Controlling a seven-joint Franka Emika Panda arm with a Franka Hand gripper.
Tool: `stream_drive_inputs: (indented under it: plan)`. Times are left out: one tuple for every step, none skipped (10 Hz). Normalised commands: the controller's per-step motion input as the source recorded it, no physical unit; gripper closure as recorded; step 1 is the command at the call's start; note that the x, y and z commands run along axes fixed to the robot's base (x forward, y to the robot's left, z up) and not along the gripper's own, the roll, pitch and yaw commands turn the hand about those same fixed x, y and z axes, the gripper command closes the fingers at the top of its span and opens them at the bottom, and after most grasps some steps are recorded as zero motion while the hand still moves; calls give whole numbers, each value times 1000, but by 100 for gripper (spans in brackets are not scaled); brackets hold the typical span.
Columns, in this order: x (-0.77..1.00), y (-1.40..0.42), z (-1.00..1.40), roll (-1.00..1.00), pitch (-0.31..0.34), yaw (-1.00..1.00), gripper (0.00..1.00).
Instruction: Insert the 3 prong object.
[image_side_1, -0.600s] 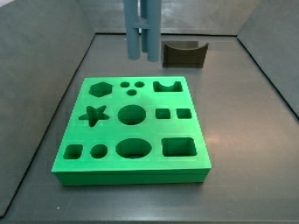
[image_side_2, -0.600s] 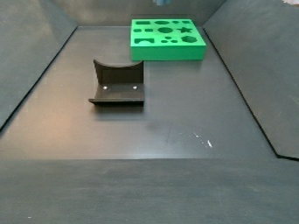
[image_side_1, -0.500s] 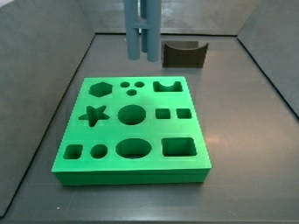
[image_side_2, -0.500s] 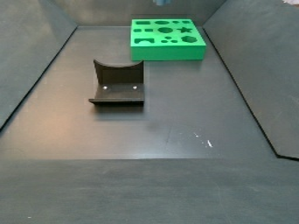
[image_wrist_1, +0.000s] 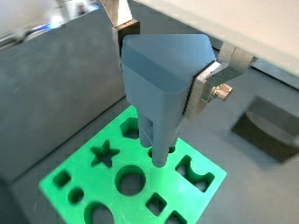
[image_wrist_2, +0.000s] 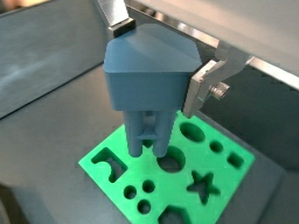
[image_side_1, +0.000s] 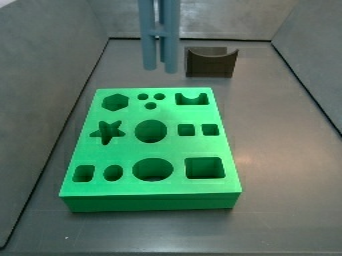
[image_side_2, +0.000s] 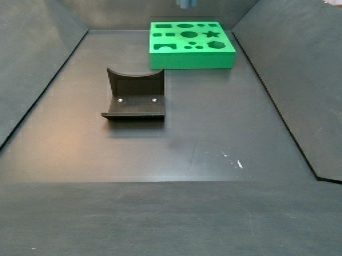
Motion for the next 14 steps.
stream_drive_inputs:
  plan:
    - [-9,0,-406,9,0,-1000,100]
    - [-29,0,-483,0,0,-1000,100]
    - [-46,49,-434,0,0,-1000,100]
    - [-66,143,-383,0,0,-911,100]
    - [-200,557,-429,0,0,-471,100]
    - [-311,774,-411,0,-6,-214,100]
    - [-349,829,-403,0,-14,-146,100]
    - [-277,649,-371,0,0,-340,100]
    - [0,37,-366,0,-10,-1000,100]
    - [0,0,-406,0,0,-1000,100]
    - [263,0,-351,0,0,-871,100]
    - [440,-251,-269,0,0,-591,100]
    - [426,-186,-226,-16,0,-531,100]
    - [494,-189,-231,-31,0,-517,100]
